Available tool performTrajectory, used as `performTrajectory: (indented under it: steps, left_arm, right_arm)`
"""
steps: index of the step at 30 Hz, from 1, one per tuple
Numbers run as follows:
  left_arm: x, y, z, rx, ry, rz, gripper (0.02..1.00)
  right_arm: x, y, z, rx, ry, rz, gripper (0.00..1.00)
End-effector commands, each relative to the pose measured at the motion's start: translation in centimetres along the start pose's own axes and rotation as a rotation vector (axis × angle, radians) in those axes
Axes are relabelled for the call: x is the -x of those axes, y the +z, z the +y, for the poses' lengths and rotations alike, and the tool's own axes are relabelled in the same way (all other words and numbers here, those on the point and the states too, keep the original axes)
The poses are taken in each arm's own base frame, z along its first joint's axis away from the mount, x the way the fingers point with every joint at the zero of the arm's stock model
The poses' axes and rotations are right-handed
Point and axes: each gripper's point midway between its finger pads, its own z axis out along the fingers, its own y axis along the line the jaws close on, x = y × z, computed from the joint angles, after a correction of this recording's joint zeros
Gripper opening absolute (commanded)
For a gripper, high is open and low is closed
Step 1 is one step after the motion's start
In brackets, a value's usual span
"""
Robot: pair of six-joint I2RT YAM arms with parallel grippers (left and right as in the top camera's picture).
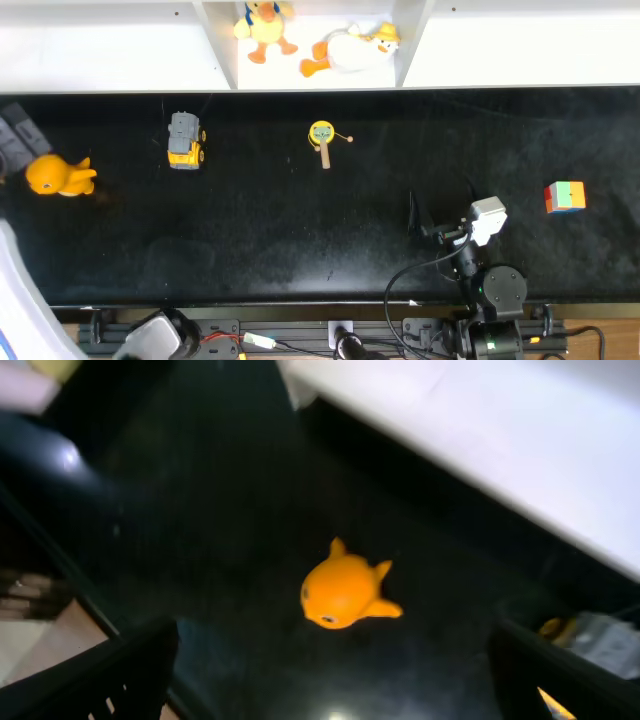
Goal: Store Toys
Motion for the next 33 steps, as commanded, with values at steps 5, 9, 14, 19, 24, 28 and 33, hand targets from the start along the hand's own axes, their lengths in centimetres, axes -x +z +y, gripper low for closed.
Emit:
performTrajectory:
  steps: [5, 9, 14, 19, 24, 28, 33]
  left_arm:
    - [0.2, 1.9, 1.8, -0.194, 0.086, -0.045, 0.993]
    - [-2.0, 4.4, 2.3, -0.224, 0.14, -0.047, 0.996]
    - [-3.7, 7.4, 2.1, -0.25, 0.182, -0.116, 0.998]
    - [-5.4, 9.3, 0.6, -0.31, 0.219, -0.17, 0.998]
    - [-7.6, 11.1, -0.5, -0.351, 0.291, -0.184, 0.998]
    - [-9.2, 12.1, -1.1, -0.373, 0.342, -0.19, 0.998]
    - [-10.7, 12.8, -1.8, -0.402, 0.387, -0.198, 0.996]
  right_arm:
    - [-0.4, 0.0, 0.1, 0.007, 0.008, 0.001, 0.996]
    - [-0.4, 0.0, 0.1, 0.006, 0.008, 0.001, 0.993]
    - [-0.4, 0.0, 0.1, 0.006, 0.008, 0.001, 0.993]
    - [-0.4, 0.0, 0.1, 0.007, 0.008, 0.001, 0.996]
    - [-0.4, 0.0, 0.1, 0.006, 0.008, 0.001, 0.996]
    - [-0.4, 0.0, 0.1, 0.006, 0.008, 0.002, 0.996]
    - [-0.4, 0.0, 0.1, 0.006, 0.008, 0.001, 0.996]
